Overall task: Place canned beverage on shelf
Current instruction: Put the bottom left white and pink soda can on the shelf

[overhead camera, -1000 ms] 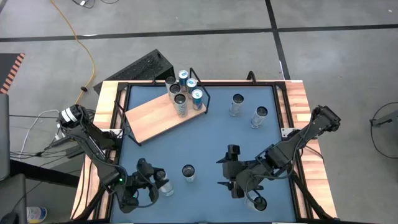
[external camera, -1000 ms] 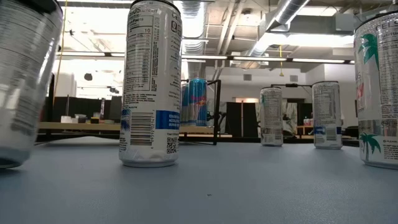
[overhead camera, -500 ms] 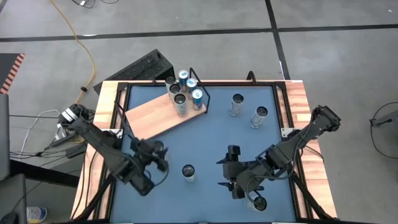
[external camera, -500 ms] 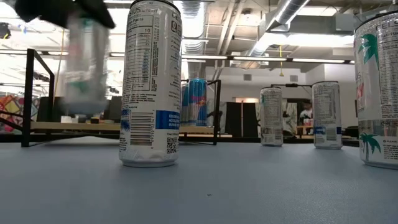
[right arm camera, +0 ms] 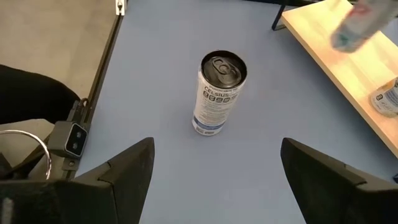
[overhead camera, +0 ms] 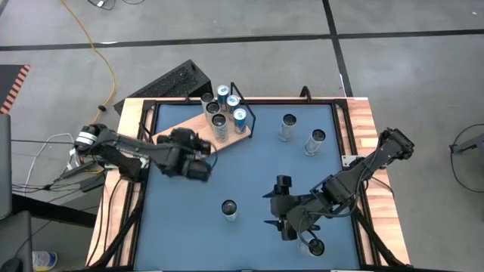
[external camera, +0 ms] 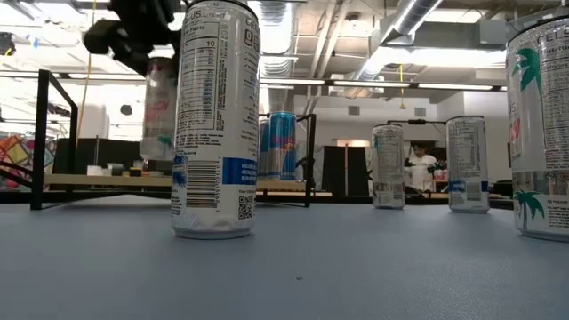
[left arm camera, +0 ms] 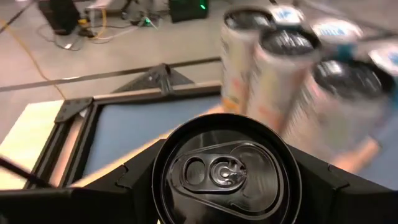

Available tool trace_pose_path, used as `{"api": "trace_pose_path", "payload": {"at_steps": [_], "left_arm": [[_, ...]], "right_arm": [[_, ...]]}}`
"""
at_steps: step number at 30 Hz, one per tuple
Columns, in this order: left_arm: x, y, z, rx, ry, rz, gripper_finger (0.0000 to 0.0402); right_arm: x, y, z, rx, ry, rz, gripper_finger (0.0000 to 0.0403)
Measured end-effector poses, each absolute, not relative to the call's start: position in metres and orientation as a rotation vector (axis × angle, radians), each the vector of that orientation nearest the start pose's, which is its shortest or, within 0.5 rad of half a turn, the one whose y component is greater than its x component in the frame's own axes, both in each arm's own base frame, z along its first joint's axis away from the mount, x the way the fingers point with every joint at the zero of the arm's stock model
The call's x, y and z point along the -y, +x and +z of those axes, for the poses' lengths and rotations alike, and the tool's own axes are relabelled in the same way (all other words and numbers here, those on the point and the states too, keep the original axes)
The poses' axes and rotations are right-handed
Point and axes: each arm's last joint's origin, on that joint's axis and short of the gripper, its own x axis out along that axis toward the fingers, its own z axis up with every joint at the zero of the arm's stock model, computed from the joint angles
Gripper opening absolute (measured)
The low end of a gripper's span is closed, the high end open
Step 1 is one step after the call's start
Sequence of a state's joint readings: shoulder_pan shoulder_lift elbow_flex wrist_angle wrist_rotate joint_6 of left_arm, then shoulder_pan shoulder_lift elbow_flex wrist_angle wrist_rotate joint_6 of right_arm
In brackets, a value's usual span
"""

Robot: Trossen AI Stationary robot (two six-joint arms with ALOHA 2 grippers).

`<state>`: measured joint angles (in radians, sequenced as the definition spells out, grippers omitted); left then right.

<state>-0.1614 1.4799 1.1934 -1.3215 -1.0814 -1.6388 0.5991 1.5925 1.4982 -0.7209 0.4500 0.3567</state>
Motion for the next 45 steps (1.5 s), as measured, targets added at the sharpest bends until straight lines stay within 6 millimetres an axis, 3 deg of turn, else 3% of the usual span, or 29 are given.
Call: {"api": "trace_pose_path", "payload": {"at_steps": [8, 16, 28, 33, 45], "left_arm": [[-0.044, 0.243, 0.275, -0.316, -0.392, 1.635, 0.0237], [-0.068, 0.24, 0.272, -0.298, -0.423, 1.716, 0.0237], [-0.072, 0.235, 0.232, -0.249, -0.468, 1.731, 0.0241], [-0.07, 0.236, 0.233, -0.238, -0.462, 1.722, 0.0245], [-0.064, 0.242, 0.238, -0.322, -0.382, 1.663, 0.03]], "right_arm": [[-0.181, 0.287, 0.335, -0.72, -0.078, 0.015, 0.0334], [-0.181, 0.287, 0.335, -0.719, -0.087, 0.019, 0.0334], [-0.181, 0.287, 0.336, -0.718, -0.085, 0.02, 0.0334], [-0.181, 0.287, 0.336, -0.719, -0.084, 0.022, 0.0334], [-0.181, 0.287, 0.336, -0.719, -0.082, 0.022, 0.0334]]}}
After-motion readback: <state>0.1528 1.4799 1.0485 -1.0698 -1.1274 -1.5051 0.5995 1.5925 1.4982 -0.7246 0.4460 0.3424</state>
